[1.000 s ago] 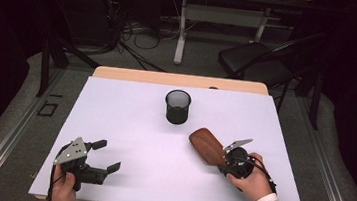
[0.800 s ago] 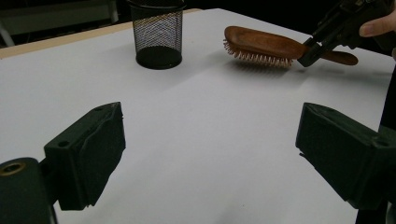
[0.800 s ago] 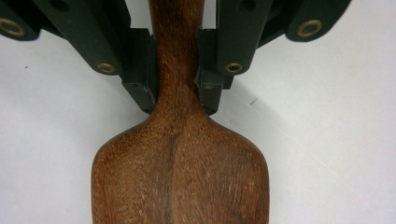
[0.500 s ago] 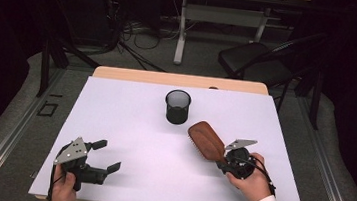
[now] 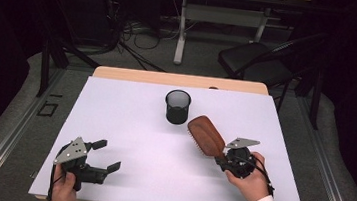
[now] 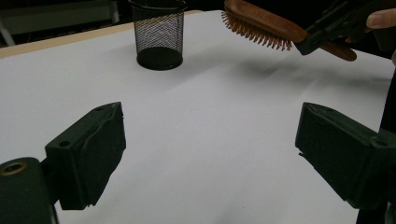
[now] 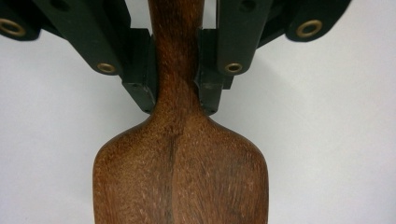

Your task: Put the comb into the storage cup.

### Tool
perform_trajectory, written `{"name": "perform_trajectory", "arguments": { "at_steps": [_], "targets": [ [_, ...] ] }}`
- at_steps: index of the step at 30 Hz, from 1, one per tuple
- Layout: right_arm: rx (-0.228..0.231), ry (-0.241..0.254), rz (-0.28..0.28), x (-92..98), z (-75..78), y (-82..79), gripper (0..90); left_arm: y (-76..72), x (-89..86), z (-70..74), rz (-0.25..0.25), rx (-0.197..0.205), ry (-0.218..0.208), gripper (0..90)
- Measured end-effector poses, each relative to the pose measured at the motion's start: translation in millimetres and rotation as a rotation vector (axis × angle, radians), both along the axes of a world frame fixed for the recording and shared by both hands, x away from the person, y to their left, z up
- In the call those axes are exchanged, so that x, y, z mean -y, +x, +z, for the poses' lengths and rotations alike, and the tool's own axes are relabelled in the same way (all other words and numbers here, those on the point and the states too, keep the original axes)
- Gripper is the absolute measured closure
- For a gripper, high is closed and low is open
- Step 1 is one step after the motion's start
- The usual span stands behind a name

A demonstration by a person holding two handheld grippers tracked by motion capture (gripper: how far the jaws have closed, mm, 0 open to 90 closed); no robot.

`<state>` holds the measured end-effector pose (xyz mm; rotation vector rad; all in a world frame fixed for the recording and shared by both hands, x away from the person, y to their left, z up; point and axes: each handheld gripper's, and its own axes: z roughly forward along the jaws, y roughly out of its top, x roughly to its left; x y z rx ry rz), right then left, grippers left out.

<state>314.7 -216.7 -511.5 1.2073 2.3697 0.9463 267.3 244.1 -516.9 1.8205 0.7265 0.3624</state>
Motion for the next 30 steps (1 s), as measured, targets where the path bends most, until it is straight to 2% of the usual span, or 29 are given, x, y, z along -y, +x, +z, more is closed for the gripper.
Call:
{"name": "perform_trajectory", "arguments": {
  "at_steps": [5,16,30],
  "targets": [
    [0.025,0.020,-0.009,-1.3,3.5,0.1,71.9,0.7,0.8,-0.8,0.000,-0.012,0.002,9.1],
    [0.081,0.068,-0.012,-7.0,11.6,-0.9,71.9,0.8,0.9,-0.8,0.004,-0.014,-0.002,9.1],
    [0.151,0.118,-0.001,-23.9,22.4,-0.6,71.9,1.6,0.5,-1.3,0.000,-0.023,-0.015,7.4]
  ]
}}
